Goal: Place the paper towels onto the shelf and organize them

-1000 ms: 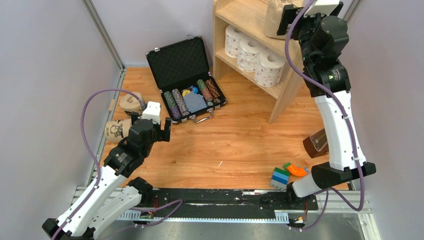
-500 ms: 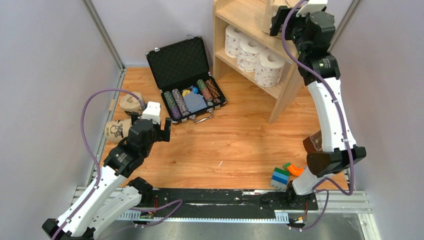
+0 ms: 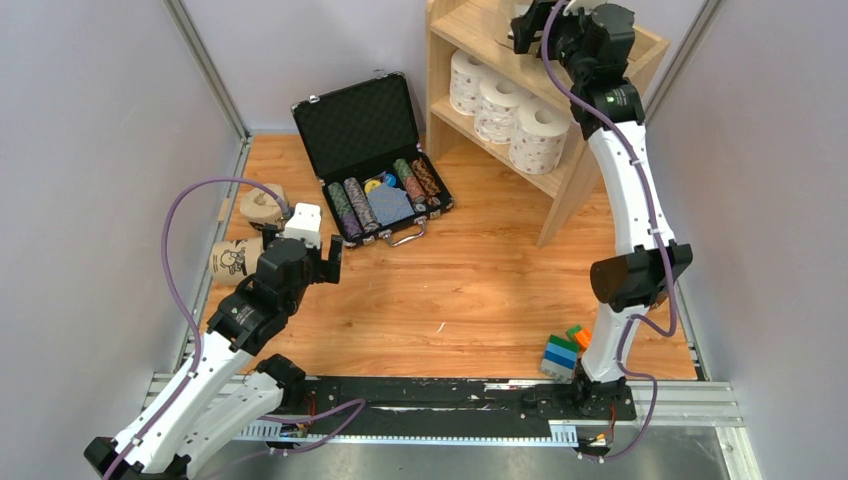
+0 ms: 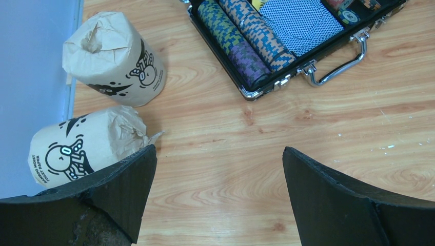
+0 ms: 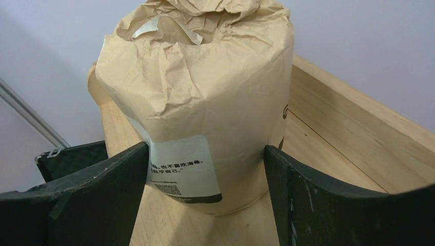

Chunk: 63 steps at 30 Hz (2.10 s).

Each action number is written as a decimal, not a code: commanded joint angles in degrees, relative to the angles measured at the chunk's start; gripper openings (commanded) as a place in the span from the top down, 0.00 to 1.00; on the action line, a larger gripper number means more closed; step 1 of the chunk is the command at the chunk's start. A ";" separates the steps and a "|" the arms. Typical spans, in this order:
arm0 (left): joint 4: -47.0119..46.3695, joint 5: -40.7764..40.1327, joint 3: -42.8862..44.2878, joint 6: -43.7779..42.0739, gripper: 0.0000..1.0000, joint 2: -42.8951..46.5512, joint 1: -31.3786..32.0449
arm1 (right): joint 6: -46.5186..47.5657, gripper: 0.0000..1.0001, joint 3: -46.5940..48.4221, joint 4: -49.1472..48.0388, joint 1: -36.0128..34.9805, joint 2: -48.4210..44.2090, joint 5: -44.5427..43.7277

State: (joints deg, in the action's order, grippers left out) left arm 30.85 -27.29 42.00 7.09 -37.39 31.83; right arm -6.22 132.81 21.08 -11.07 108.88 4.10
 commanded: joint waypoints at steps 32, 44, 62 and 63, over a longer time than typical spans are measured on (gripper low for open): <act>-0.64 -0.17 1.98 1.14 0.00 -1.92 -0.27 | -1.57 0.00 -21.02 -13.31 -0.18 -20.25 1.34; 5.95 -7.37 9.56 9.84 0.00 -15.63 -2.17 | -10.56 0.00 -48.62 -11.76 -0.87 -42.76 8.90; 0.11 4.43 26.68 17.85 0.00 -41.11 -37.42 | -17.70 0.00 -74.87 -8.07 -2.14 -53.96 22.41; -1.01 6.10 28.10 18.38 0.00 -43.81 -39.32 | -16.72 0.00 -74.83 -7.73 -3.15 -54.15 21.30</act>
State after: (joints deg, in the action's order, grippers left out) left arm 35.40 -27.20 65.28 20.73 -75.02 -1.72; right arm -23.20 57.82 14.92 -12.12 57.39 25.04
